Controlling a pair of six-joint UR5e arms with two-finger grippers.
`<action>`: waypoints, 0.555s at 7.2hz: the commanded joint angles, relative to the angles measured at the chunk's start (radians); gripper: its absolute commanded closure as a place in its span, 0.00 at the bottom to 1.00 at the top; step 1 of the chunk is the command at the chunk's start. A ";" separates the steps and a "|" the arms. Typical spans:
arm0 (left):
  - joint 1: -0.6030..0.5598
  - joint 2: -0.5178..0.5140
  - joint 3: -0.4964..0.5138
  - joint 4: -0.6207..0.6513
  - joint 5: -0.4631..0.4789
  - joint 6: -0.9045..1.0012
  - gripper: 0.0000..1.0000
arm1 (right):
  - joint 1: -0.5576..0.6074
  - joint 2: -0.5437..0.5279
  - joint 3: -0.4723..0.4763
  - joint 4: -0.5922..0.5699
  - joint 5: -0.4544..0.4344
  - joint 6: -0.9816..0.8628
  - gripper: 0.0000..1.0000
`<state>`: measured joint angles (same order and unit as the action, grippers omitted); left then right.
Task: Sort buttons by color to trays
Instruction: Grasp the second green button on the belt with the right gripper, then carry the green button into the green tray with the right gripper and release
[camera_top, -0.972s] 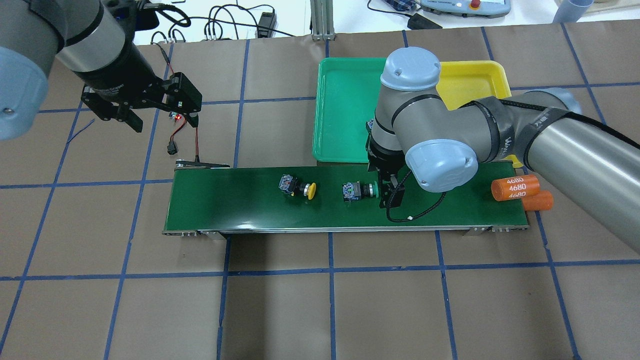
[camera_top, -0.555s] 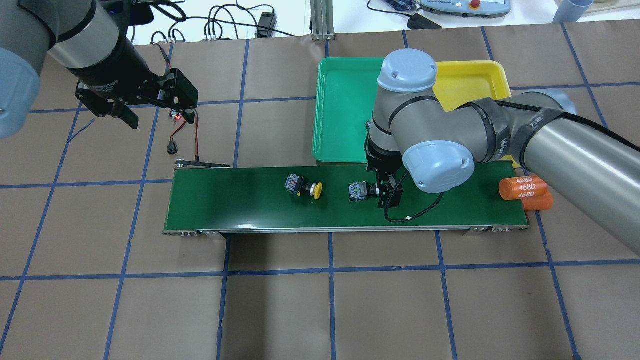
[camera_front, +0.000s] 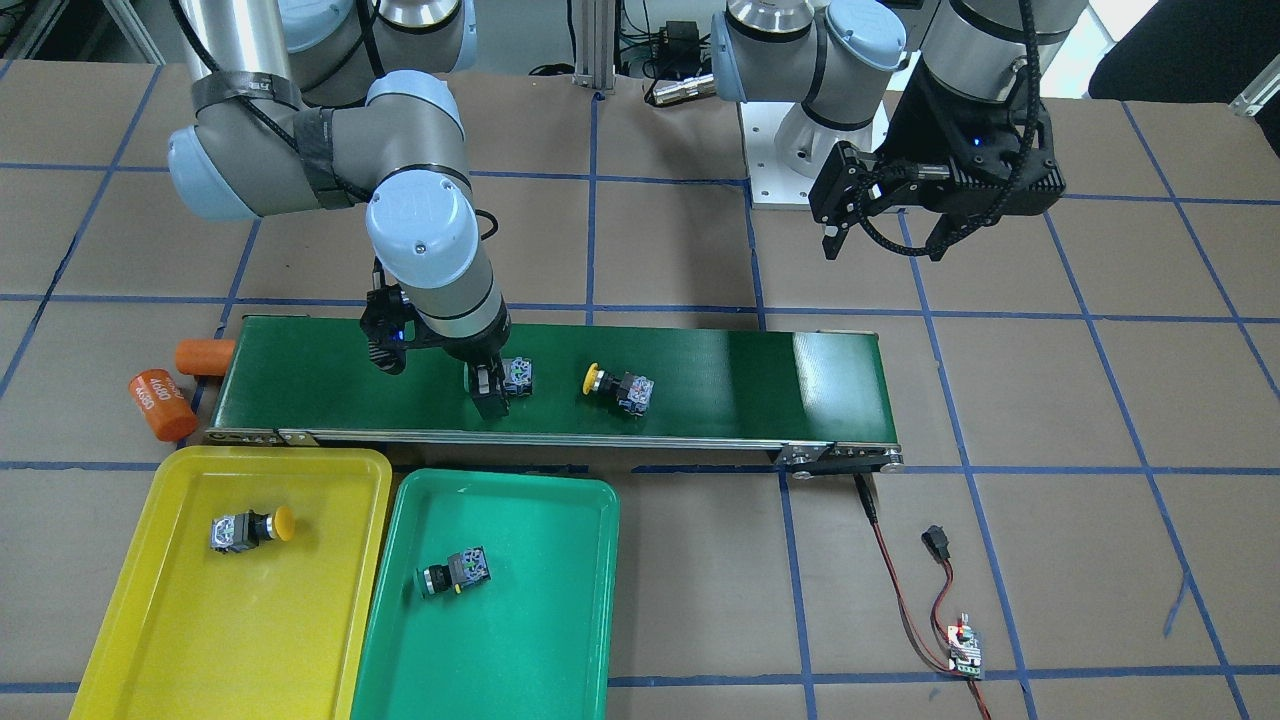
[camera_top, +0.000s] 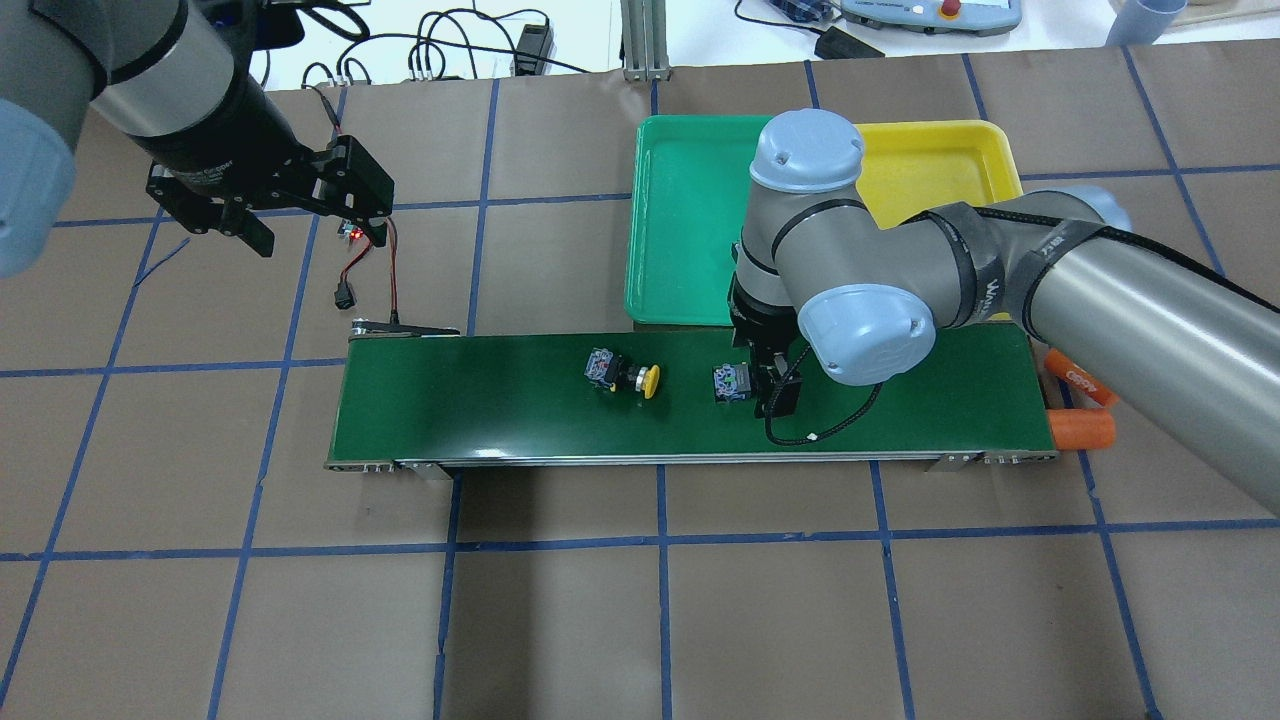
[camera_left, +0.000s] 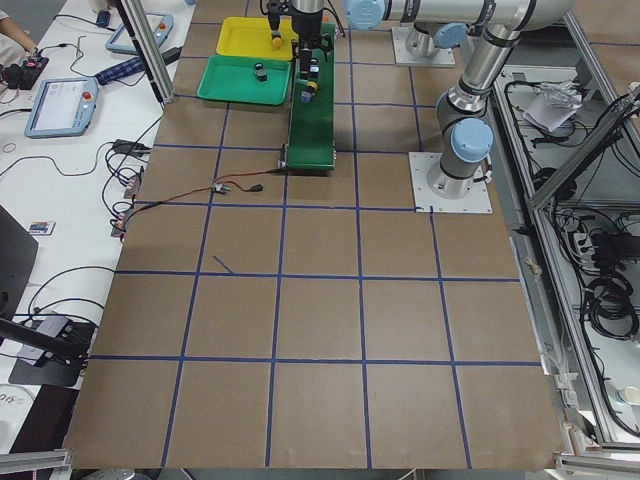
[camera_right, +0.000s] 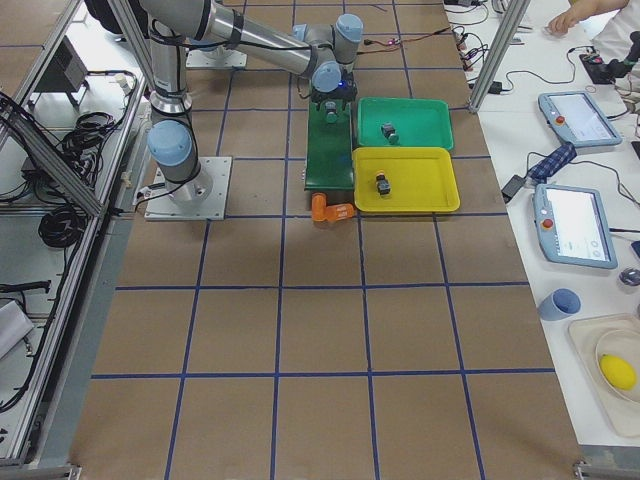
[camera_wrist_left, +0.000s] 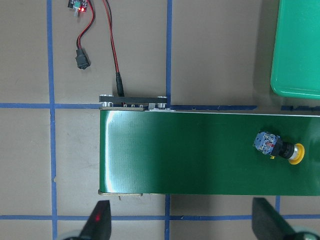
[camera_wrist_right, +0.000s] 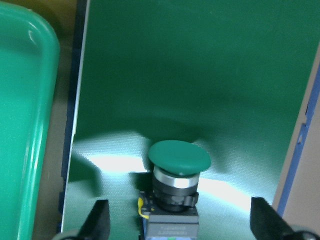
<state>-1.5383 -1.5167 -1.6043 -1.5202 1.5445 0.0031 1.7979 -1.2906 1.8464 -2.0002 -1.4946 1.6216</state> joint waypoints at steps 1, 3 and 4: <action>0.000 0.003 0.001 0.000 0.003 0.002 0.00 | 0.001 0.005 0.013 0.000 -0.033 0.000 0.00; -0.002 0.003 0.000 0.000 0.005 0.002 0.00 | 0.000 0.008 0.037 -0.012 -0.059 -0.015 0.27; -0.002 0.003 0.000 0.000 0.005 0.002 0.00 | 0.000 0.007 0.037 -0.014 -0.049 -0.025 0.87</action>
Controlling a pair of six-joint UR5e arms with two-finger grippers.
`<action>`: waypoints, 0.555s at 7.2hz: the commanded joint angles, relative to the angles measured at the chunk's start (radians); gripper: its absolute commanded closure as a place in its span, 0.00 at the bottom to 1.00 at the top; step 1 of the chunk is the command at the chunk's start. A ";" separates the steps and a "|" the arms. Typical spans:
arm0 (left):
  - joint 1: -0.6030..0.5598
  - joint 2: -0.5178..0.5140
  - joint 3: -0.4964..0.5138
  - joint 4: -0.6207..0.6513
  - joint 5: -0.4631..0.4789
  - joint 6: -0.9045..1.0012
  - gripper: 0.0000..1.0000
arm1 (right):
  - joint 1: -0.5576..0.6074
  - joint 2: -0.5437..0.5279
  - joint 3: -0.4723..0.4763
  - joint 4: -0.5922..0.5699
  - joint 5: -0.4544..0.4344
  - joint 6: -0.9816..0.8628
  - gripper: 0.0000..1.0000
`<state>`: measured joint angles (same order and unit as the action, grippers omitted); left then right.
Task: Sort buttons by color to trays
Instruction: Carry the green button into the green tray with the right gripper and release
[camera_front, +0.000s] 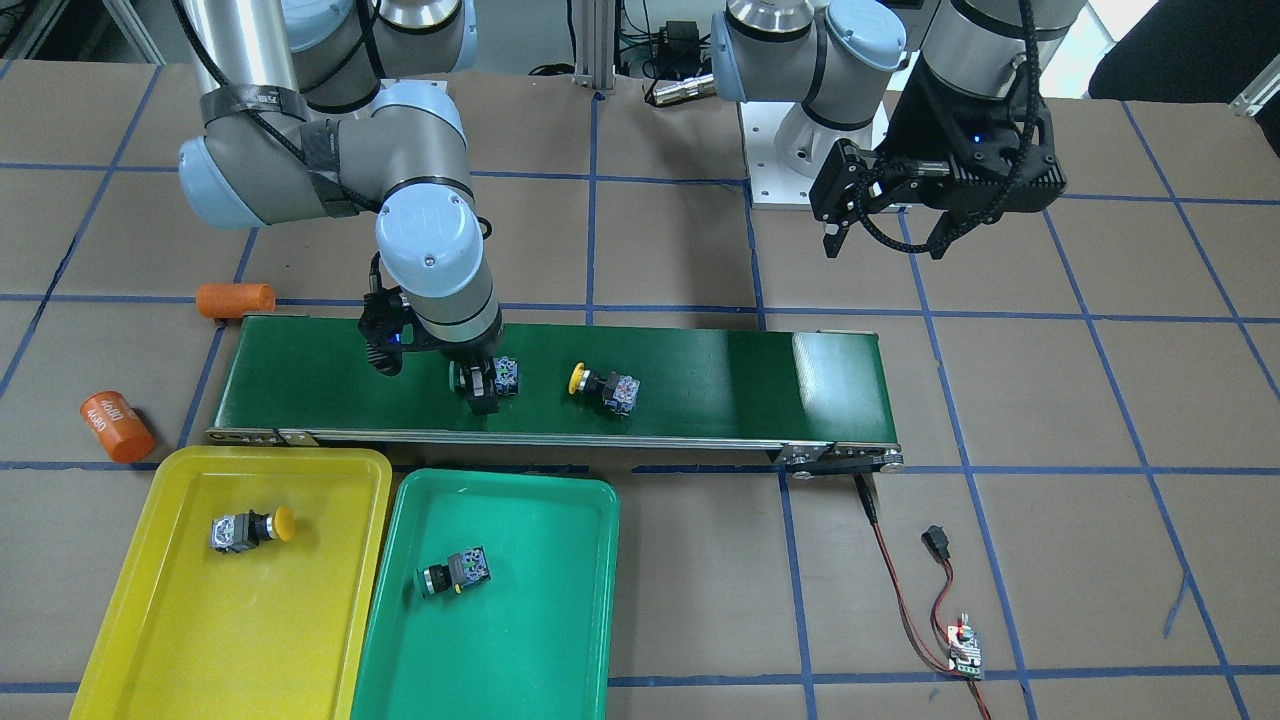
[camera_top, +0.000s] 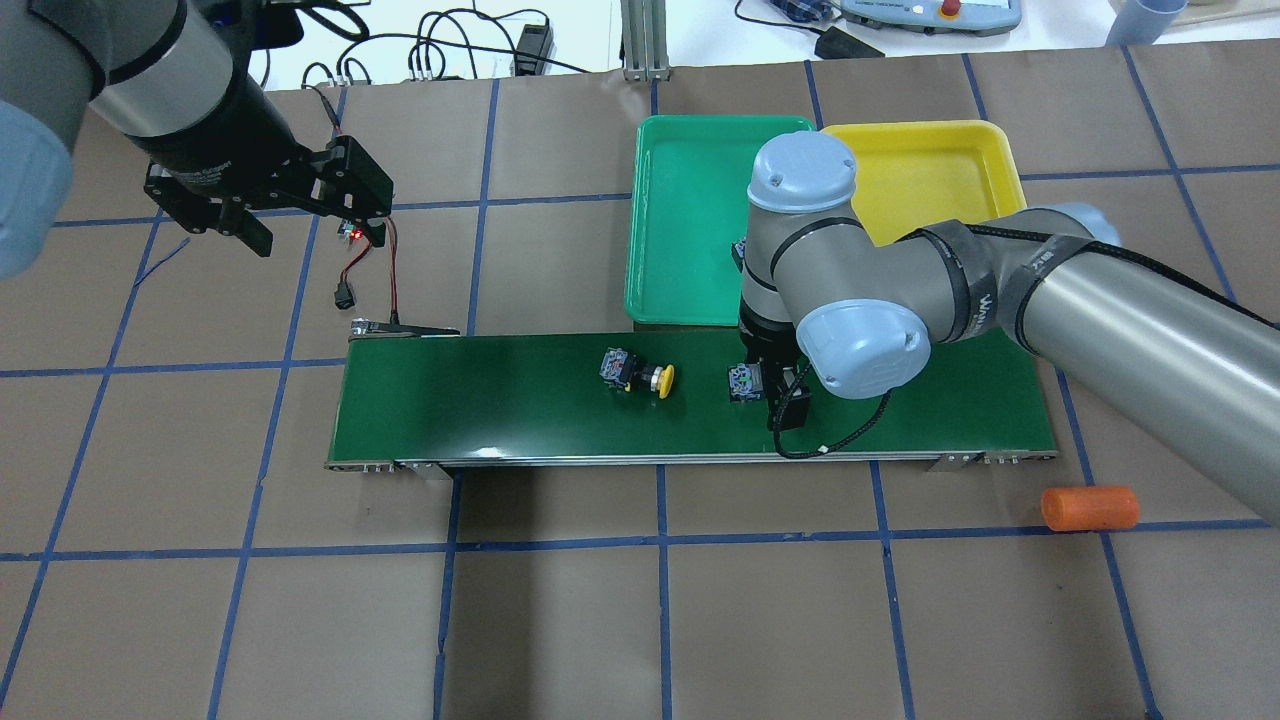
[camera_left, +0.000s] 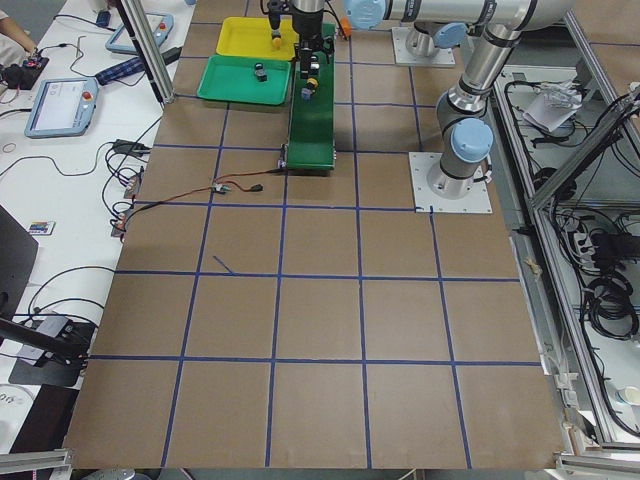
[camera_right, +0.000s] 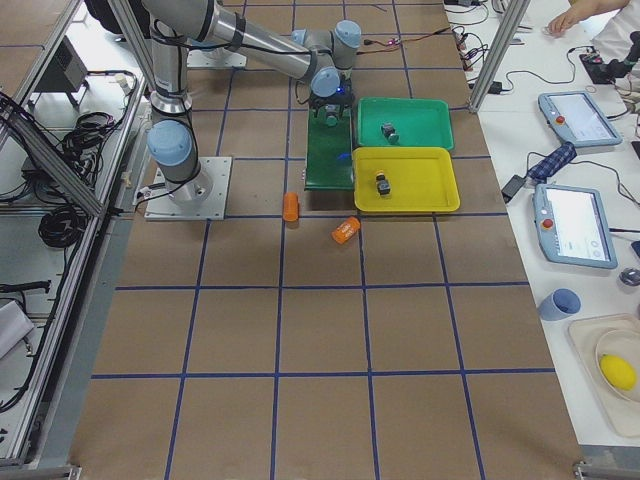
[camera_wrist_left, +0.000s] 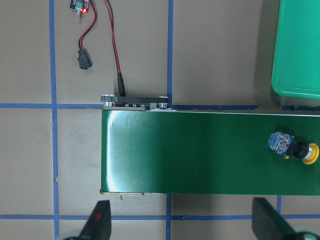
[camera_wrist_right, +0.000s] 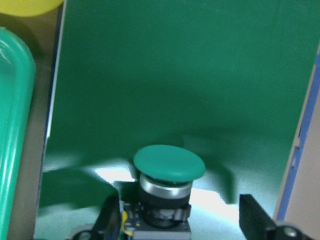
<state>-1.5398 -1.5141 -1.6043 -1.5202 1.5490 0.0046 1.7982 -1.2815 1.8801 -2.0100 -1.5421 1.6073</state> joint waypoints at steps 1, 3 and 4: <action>0.000 0.000 0.000 0.000 0.000 0.000 0.00 | -0.005 -0.002 -0.002 -0.004 0.005 -0.079 1.00; 0.000 0.000 0.000 0.000 0.000 0.000 0.00 | -0.023 -0.025 -0.019 0.007 0.005 -0.101 1.00; 0.000 0.002 0.000 0.000 0.000 0.000 0.00 | -0.032 -0.051 -0.056 0.045 0.002 -0.115 1.00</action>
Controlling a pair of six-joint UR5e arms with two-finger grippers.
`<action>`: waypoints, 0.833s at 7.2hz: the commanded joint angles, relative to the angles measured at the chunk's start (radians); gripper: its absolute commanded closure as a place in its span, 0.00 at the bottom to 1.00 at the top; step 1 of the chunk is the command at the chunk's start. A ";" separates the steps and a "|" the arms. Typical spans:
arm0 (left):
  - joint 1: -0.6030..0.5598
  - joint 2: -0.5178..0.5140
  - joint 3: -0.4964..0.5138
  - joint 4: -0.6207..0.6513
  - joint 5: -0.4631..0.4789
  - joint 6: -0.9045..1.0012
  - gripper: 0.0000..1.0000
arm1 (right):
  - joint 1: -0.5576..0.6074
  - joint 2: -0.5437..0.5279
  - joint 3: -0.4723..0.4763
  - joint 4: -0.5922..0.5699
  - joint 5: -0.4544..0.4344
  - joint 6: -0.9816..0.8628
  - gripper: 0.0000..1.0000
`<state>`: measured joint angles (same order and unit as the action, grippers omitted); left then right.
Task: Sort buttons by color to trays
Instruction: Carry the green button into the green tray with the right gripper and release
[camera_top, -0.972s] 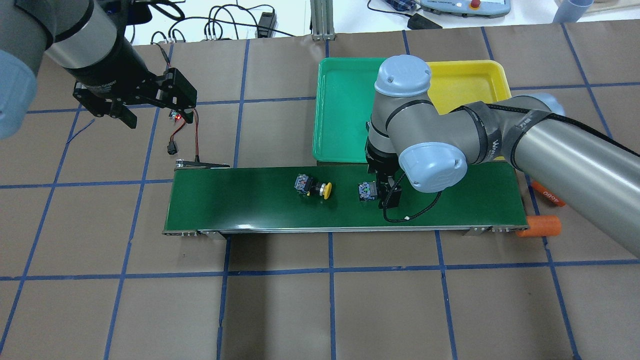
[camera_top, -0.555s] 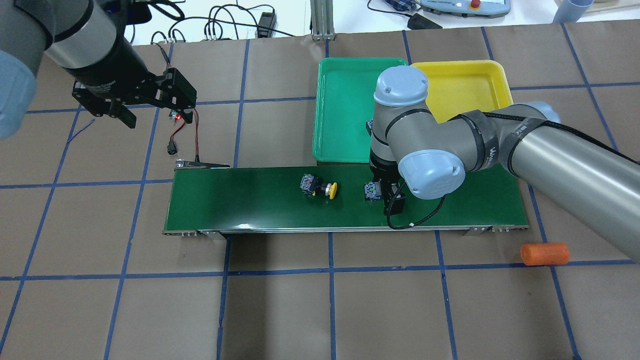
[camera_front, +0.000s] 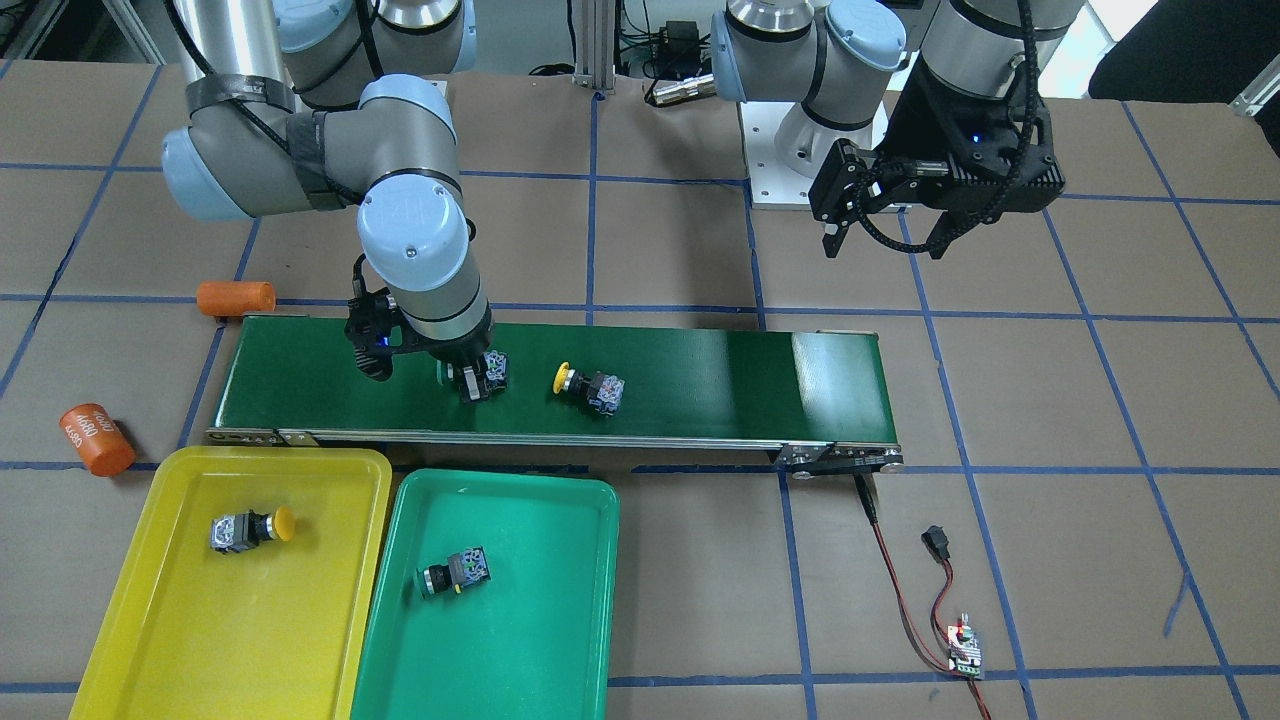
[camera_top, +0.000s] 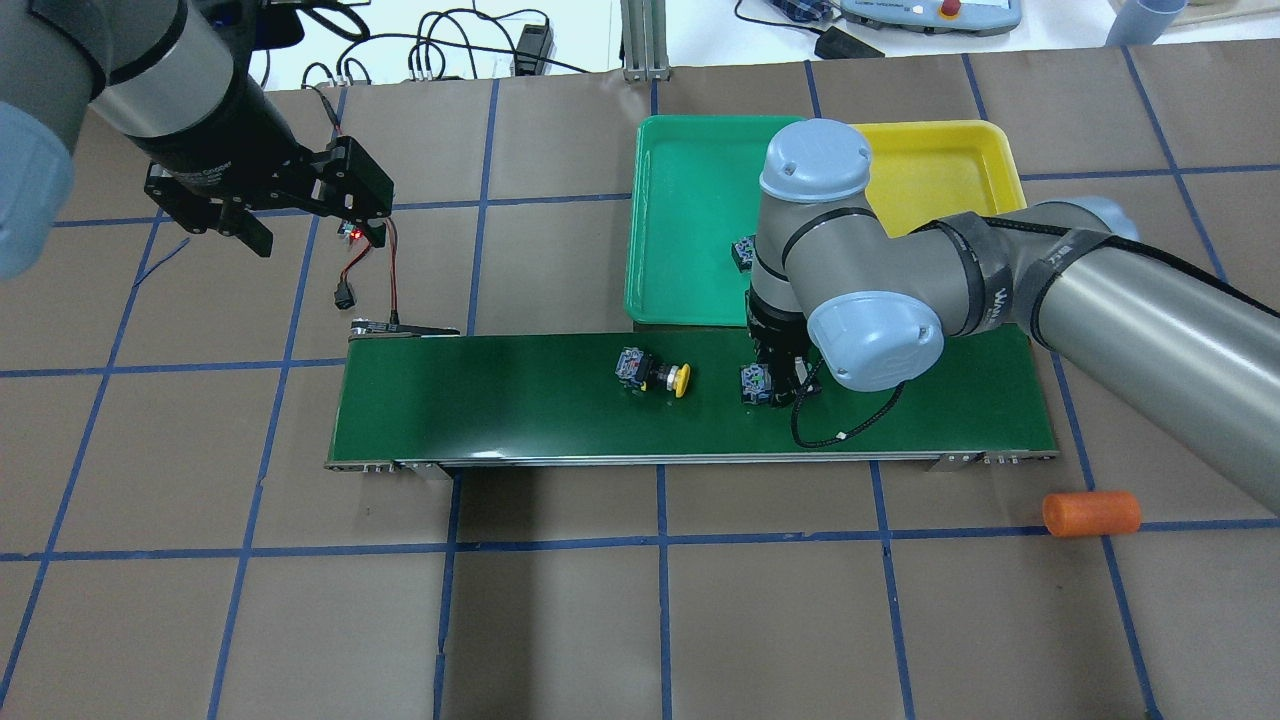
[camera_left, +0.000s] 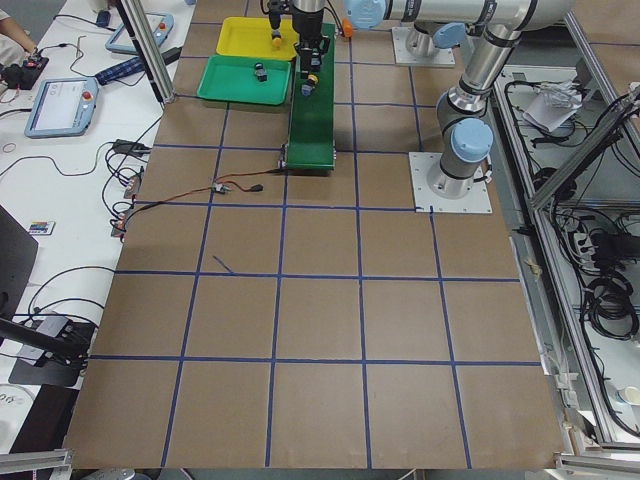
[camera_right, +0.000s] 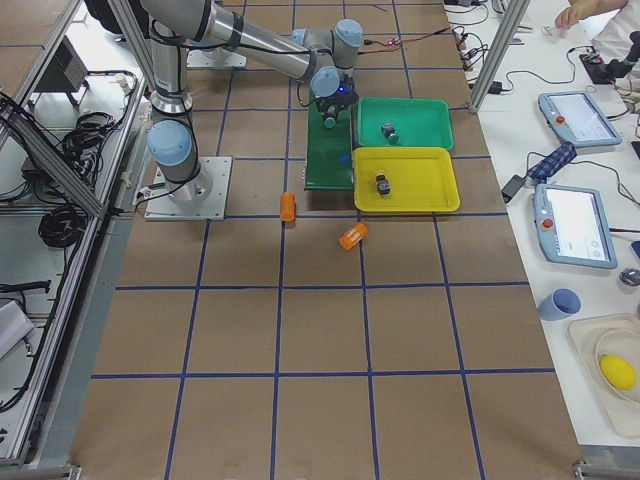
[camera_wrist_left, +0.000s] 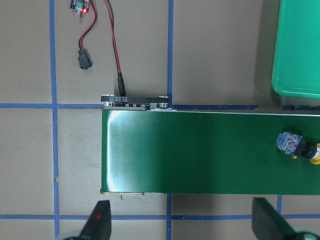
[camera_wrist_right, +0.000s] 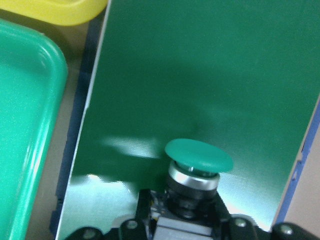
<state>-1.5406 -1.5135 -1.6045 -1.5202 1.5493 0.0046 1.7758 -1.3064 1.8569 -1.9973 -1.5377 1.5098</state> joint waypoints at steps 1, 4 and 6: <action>-0.001 0.000 0.001 0.000 0.000 0.000 0.00 | -0.038 -0.024 -0.092 0.038 -0.015 -0.070 1.00; 0.000 -0.001 0.000 0.000 0.000 0.000 0.00 | -0.276 0.018 -0.166 0.017 -0.009 -0.517 1.00; 0.000 0.001 -0.002 0.000 0.000 0.000 0.00 | -0.302 0.183 -0.194 -0.118 -0.010 -0.620 1.00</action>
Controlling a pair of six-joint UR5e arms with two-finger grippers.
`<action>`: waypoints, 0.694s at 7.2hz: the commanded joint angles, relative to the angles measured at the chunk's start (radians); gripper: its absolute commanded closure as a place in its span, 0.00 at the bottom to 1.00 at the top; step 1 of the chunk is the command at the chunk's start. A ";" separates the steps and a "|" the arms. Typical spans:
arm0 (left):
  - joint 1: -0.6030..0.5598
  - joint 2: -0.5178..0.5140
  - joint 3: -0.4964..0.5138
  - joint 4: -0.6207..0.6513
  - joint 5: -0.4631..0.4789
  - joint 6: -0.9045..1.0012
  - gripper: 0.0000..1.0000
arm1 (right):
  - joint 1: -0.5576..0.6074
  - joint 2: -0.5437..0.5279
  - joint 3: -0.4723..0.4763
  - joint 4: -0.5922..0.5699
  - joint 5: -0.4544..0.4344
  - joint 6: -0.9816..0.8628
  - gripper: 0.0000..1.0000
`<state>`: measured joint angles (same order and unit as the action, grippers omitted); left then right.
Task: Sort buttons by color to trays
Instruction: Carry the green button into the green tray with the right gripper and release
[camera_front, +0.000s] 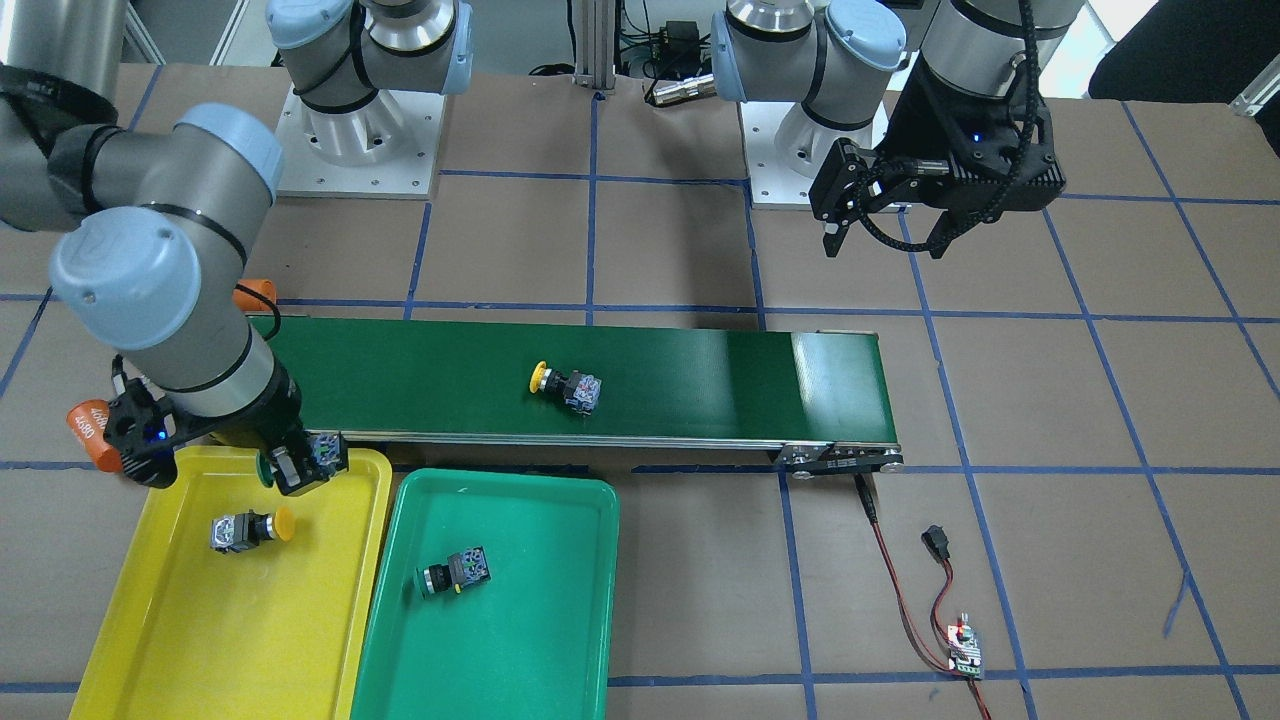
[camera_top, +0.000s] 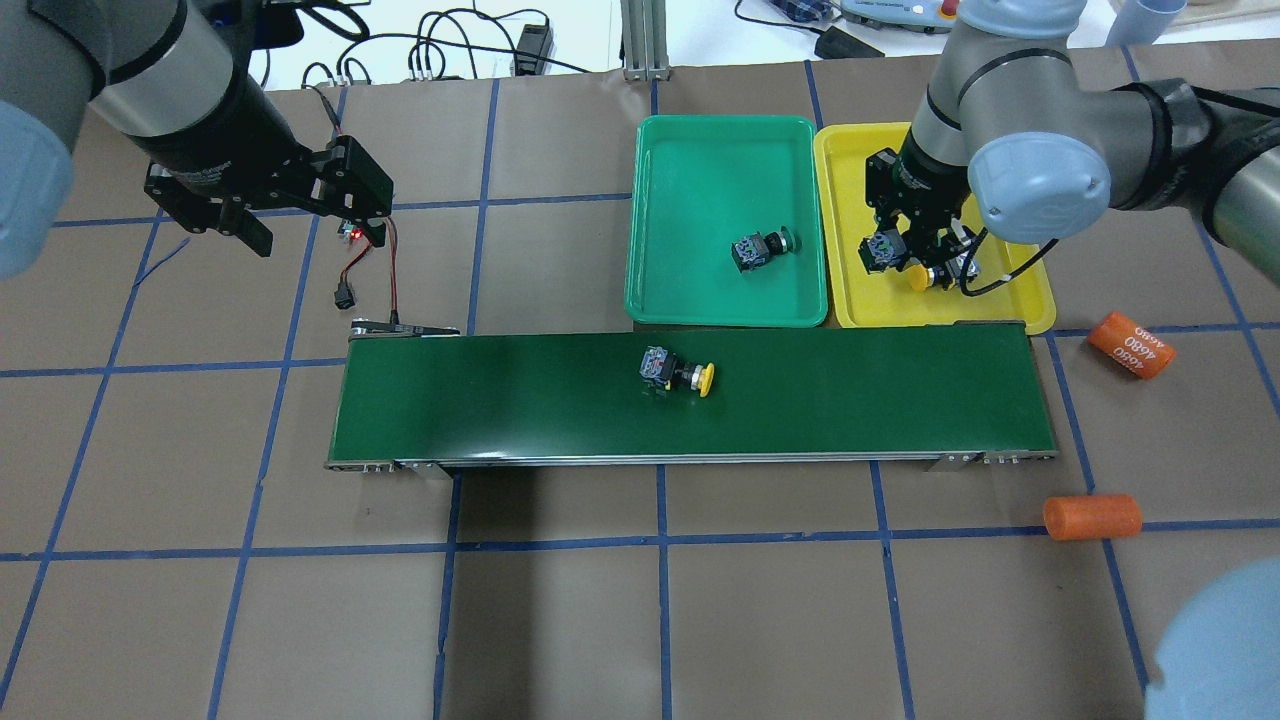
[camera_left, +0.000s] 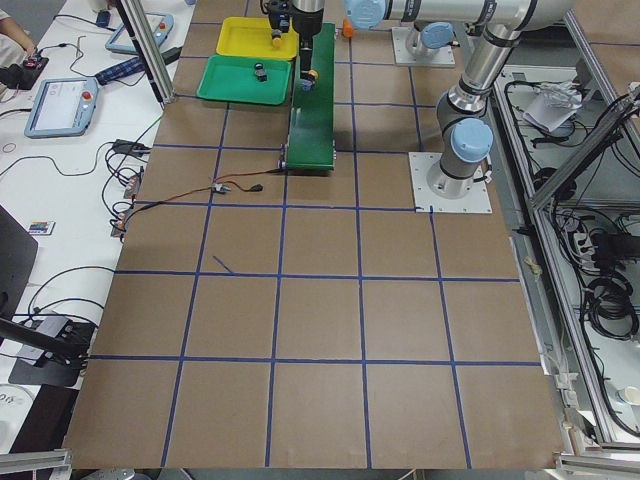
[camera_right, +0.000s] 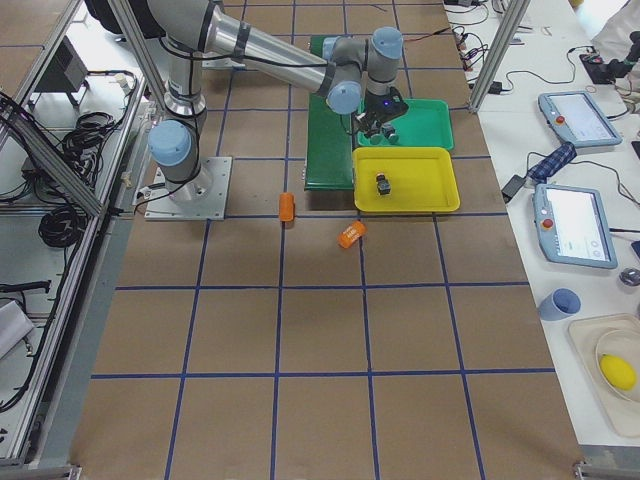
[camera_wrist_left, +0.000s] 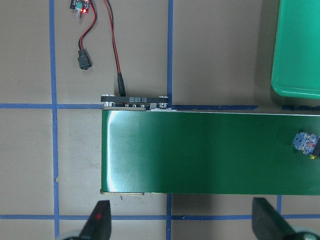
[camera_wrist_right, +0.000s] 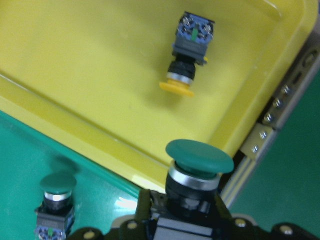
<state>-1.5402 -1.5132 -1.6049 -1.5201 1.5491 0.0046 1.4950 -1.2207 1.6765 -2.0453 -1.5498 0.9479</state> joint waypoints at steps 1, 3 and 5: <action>0.000 0.001 -0.001 0.000 0.000 0.000 0.00 | -0.021 0.116 -0.018 -0.097 -0.001 -0.061 1.00; 0.000 0.001 -0.001 0.000 0.000 0.000 0.00 | -0.021 0.130 -0.020 -0.191 -0.009 -0.073 0.69; 0.000 0.001 -0.001 0.000 0.000 0.000 0.00 | -0.021 0.122 -0.017 -0.133 0.003 -0.087 1.00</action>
<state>-1.5401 -1.5125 -1.6060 -1.5200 1.5493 0.0046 1.4730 -1.0980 1.6578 -2.2114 -1.5561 0.8697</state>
